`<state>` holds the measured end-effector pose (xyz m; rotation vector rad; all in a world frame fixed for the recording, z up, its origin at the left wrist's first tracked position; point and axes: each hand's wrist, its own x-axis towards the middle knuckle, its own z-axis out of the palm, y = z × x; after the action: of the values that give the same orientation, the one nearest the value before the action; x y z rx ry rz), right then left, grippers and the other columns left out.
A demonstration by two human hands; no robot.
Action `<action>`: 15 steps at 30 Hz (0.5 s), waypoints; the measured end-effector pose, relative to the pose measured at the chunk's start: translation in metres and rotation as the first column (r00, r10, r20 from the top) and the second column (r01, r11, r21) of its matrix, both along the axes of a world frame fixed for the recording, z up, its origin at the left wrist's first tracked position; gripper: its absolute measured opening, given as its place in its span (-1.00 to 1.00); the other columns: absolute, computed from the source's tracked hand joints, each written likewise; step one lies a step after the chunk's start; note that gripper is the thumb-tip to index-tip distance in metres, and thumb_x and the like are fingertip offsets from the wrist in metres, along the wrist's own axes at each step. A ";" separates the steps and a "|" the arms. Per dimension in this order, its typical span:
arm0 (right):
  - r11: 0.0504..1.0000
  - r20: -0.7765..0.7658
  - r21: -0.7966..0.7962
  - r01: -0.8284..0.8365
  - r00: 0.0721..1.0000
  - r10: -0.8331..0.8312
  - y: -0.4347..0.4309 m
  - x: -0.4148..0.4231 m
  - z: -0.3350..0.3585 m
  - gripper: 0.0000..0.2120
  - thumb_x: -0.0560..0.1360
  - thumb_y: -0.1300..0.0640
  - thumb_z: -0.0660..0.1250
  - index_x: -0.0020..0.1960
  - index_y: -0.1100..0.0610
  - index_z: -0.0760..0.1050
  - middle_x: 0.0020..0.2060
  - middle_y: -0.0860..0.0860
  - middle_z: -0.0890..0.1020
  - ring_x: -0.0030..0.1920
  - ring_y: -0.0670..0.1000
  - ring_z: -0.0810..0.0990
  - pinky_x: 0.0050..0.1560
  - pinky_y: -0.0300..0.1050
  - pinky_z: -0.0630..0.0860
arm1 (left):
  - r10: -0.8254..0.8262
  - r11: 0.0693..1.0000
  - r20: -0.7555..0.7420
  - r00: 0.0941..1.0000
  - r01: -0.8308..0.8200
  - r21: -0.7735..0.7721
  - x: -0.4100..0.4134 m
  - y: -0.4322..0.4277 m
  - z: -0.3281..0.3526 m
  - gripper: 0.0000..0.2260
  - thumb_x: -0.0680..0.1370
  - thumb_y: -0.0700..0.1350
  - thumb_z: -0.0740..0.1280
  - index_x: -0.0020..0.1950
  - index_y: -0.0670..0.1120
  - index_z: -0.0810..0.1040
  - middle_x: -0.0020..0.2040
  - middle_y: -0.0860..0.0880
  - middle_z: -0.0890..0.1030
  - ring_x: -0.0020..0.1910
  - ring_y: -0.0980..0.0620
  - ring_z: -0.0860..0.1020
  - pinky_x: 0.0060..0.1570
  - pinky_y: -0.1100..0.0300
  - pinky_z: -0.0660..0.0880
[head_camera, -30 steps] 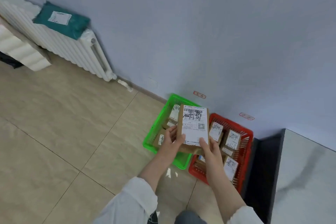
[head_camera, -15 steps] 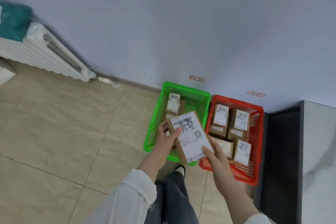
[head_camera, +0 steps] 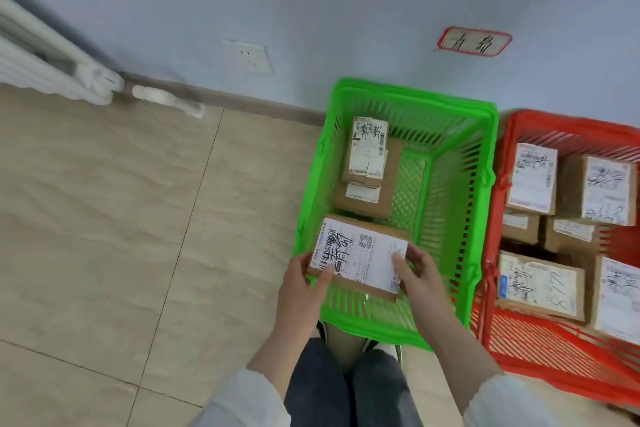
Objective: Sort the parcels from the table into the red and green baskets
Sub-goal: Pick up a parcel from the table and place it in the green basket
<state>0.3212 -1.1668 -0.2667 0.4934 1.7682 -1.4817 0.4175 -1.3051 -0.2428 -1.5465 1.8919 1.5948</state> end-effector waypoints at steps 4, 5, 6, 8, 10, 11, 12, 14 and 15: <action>0.999 -0.061 0.001 -0.048 0.997 0.048 -0.013 0.010 -0.061 -0.62 0.56 0.26 0.20 0.37 0.23 0.29 0.19 0.03 0.47 0.15 -0.05 0.45 0.12 -0.19 0.41 | -0.129 0.988 0.082 0.988 0.135 -0.071 0.010 -0.007 -0.062 -0.63 0.54 0.01 0.29 0.29 -0.10 0.37 0.17 0.02 0.55 0.13 0.06 0.51 -0.04 0.29 0.34; 0.998 -0.069 0.001 -0.058 0.996 0.058 -0.012 0.012 -0.070 -0.62 0.57 0.26 0.19 0.37 0.23 0.28 0.20 0.04 0.47 0.16 -0.05 0.45 0.09 -0.22 0.43 | -0.152 0.984 0.101 0.983 0.161 -0.081 0.011 -0.005 -0.071 -0.63 0.55 0.01 0.29 0.29 -0.10 0.37 0.19 0.00 0.56 0.16 0.03 0.52 -0.02 0.28 0.35; 0.998 -0.080 0.003 -0.066 0.995 0.066 -0.010 0.014 -0.078 -0.62 0.57 0.27 0.18 0.38 0.24 0.27 0.20 0.03 0.46 0.17 -0.05 0.44 0.03 -0.29 0.48 | -0.166 0.980 0.113 0.980 0.177 -0.091 0.012 -0.002 -0.079 -0.63 0.55 0.01 0.27 0.30 -0.10 0.36 0.21 -0.01 0.56 0.19 0.00 0.52 0.00 0.27 0.37; 0.997 -0.115 0.005 -0.077 0.990 0.077 -0.009 0.017 -0.085 -0.61 0.57 0.27 0.17 0.38 0.23 0.26 0.21 0.00 0.45 0.20 -0.06 0.43 -0.05 -0.44 0.50 | -0.176 0.975 0.121 0.977 0.190 -0.114 0.015 0.002 -0.088 -0.63 0.57 0.01 0.25 0.33 -0.09 0.36 0.23 -0.01 0.56 0.20 -0.01 0.52 0.06 0.25 0.38; 0.996 -0.141 0.006 -0.086 0.986 0.086 -0.009 0.020 -0.089 -0.62 0.57 0.26 0.17 0.38 0.21 0.25 0.20 -0.02 0.45 0.20 -0.07 0.44 -0.05 -0.49 0.47 | -0.189 0.969 0.115 0.975 0.204 -0.137 0.018 0.004 -0.093 -0.62 0.58 0.03 0.22 0.36 -0.06 0.35 0.24 0.01 0.56 0.21 0.01 0.52 0.09 0.25 0.38; 0.995 -0.150 0.012 -0.100 0.984 0.101 -0.008 0.022 -0.091 -0.61 0.57 0.25 0.17 0.39 0.20 0.25 0.20 -0.03 0.45 0.19 -0.08 0.45 -0.04 -0.48 0.47 | -0.198 0.966 0.112 0.974 0.213 -0.146 0.019 0.005 -0.094 -0.62 0.58 0.03 0.21 0.37 -0.05 0.34 0.25 0.02 0.55 0.21 0.02 0.52 0.11 0.25 0.37; 0.993 -0.161 0.025 -0.113 0.980 0.115 -0.008 0.025 -0.092 -0.60 0.58 0.24 0.16 0.40 0.19 0.24 0.20 -0.03 0.45 0.18 -0.09 0.45 -0.03 -0.48 0.47 | -0.205 0.963 0.112 0.972 0.221 -0.154 0.020 0.007 -0.095 -0.62 0.58 0.03 0.21 0.37 -0.05 0.34 0.25 0.03 0.55 0.22 0.02 0.52 0.11 0.26 0.37; 0.992 -0.185 0.053 -0.113 0.975 0.121 -0.006 0.029 -0.093 -0.59 0.58 0.21 0.15 0.42 0.18 0.22 0.22 -0.02 0.45 0.18 -0.10 0.45 -0.03 -0.48 0.47 | -0.224 0.956 0.128 0.966 0.244 -0.165 0.021 0.009 -0.098 -0.62 0.59 0.01 0.19 0.38 -0.05 0.33 0.26 0.02 0.55 0.22 0.01 0.51 0.08 0.30 0.35; 0.992 -0.188 0.066 -0.111 0.975 0.122 -0.006 0.030 -0.094 -0.58 0.58 0.20 0.15 0.43 0.17 0.21 0.23 -0.02 0.45 0.18 -0.10 0.45 -0.04 -0.49 0.48 | -0.244 0.950 0.139 0.960 0.265 -0.167 0.021 0.010 -0.099 -0.62 0.59 0.01 0.18 0.39 -0.05 0.31 0.27 0.02 0.54 0.23 0.00 0.51 0.08 0.29 0.35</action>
<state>0.3510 -1.1728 -0.3603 0.2760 1.9571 -1.4413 0.4381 -1.2956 -0.3423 -1.3587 2.1227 1.2242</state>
